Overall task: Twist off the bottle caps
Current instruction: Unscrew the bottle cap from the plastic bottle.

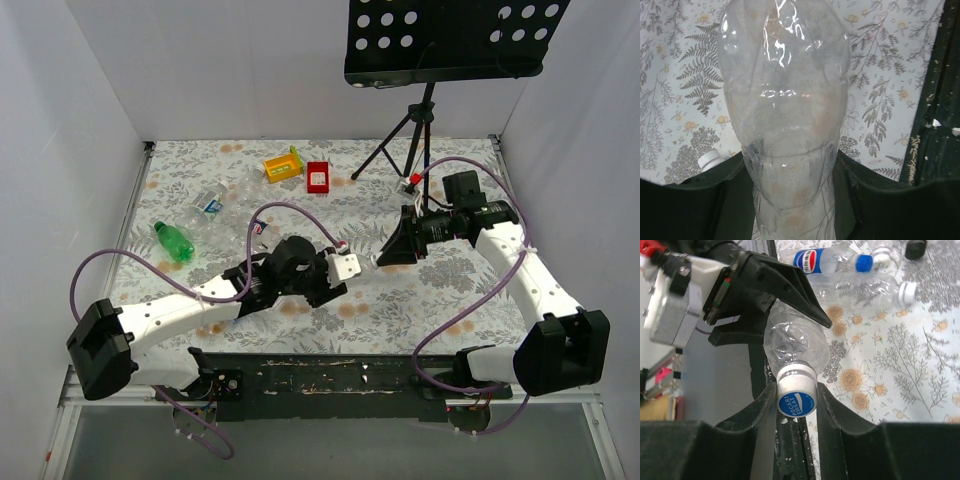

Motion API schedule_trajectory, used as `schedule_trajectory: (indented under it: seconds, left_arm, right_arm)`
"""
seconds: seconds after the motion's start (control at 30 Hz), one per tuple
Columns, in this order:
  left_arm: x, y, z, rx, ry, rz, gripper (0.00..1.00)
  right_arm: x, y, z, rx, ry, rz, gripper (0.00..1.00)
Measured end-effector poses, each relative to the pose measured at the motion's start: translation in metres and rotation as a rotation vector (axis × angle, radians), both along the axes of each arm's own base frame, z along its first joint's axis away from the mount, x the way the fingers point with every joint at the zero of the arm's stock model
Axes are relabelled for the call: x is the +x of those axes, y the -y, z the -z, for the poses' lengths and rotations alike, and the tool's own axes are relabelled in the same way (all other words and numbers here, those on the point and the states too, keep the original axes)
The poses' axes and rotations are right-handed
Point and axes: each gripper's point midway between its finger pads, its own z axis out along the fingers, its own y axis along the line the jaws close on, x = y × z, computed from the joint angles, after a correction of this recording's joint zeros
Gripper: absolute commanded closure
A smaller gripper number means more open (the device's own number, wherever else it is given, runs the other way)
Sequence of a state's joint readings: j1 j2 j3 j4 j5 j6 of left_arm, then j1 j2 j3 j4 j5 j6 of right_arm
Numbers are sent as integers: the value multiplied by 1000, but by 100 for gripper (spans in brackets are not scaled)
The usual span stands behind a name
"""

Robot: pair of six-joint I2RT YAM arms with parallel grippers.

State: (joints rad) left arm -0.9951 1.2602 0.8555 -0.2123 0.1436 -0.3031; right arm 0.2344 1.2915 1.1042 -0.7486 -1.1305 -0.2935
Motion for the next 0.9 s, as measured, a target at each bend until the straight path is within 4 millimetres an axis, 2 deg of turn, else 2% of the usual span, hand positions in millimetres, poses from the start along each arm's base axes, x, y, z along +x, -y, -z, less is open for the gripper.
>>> schedule_trajectory:
  seconds: [0.13,0.23,0.43,0.7,0.8,0.9]
  left_arm:
    - [-13,-3,-5,-41,-30,47,96]
    - [-22,-4,-7,-68,-90,91,96]
    - [-32,-7,-10,-124,-207,160,96]
    - [-34,-10,-9,-130,-240,164,96]
    - [-34,-11,-7,-120,-244,158,96]
    - [-32,-11,-6,-114,-243,149,96]
  right_arm:
    - [-13,-3,-6,24,169,-128,95]
    - [-21,-7,-13,37,359,-242,94]
    - [-28,-13,-20,38,678,-370,92]
    - [-27,-15,-19,37,741,-390,85]
    - [-27,-15,-16,34,736,-383,78]
    - [-24,-15,-15,27,725,-369,66]
